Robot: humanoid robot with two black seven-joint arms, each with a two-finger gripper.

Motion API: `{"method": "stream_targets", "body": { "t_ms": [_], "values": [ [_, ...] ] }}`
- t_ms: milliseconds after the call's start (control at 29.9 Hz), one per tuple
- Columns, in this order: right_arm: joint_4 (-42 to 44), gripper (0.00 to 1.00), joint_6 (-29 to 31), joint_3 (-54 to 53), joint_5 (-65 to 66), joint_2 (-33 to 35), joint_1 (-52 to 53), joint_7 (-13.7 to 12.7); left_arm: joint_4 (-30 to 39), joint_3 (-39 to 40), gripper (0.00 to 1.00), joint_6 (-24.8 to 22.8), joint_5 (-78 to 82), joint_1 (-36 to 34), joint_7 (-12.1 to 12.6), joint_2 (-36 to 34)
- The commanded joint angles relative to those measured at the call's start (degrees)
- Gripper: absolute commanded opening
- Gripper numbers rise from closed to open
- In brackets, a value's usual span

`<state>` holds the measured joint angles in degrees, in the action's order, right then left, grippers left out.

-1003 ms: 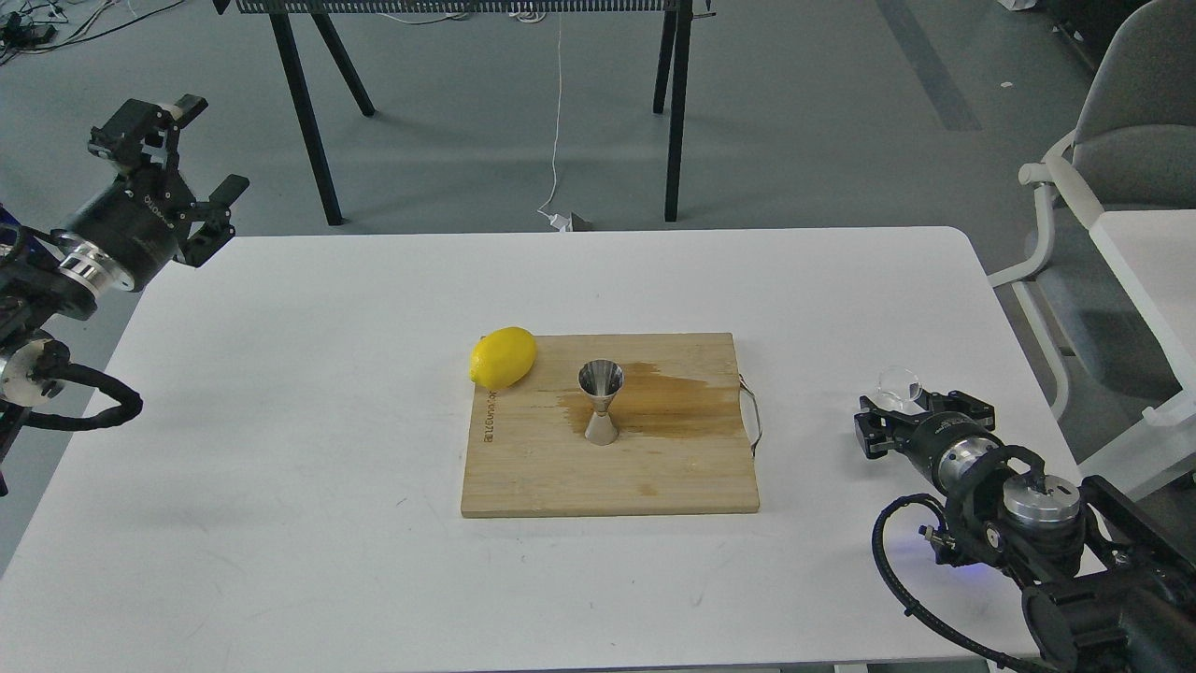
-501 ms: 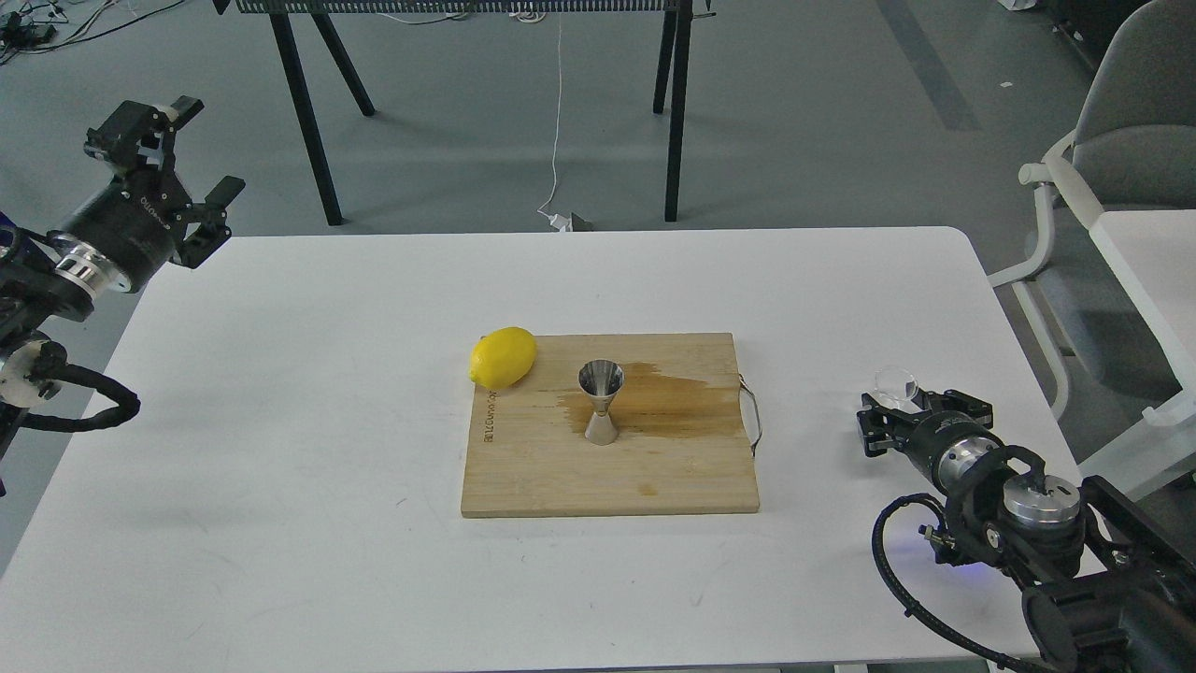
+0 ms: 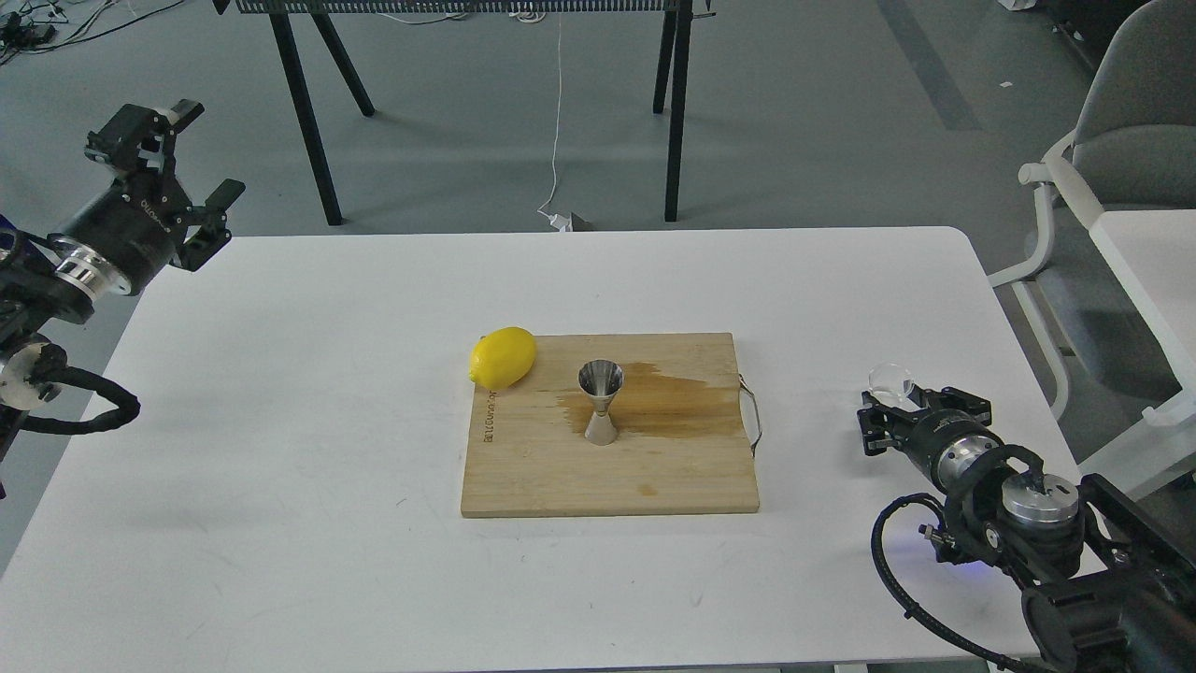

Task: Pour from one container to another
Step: 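Close the right gripper around the small clear glass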

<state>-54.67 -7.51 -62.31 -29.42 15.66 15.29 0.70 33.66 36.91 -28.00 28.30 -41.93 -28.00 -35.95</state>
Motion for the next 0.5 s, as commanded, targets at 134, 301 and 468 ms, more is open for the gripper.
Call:
{"method": "stream_targets", "body": {
  "t_ms": [134, 301, 468],
  "values": [
    [-0.3, 0.51, 1.0, 0.1, 1.4, 0.0, -0.1, 0.0, 0.0, 0.0, 1.0, 0.0, 0.0, 0.0, 0.0, 0.1],
    [-0.2, 0.5, 1.1, 0.1, 1.5, -0.3, -0.1, 0.0, 0.0, 0.0, 1.0, 0.0, 0.0, 0.0, 0.0, 0.1],
    [-0.2, 0.49, 1.3, 0.1, 1.6, -0.3, -0.2, 0.0, 0.0, 0.0, 1.0, 0.0, 0.0, 0.0, 0.0, 0.1]
  ]
}}
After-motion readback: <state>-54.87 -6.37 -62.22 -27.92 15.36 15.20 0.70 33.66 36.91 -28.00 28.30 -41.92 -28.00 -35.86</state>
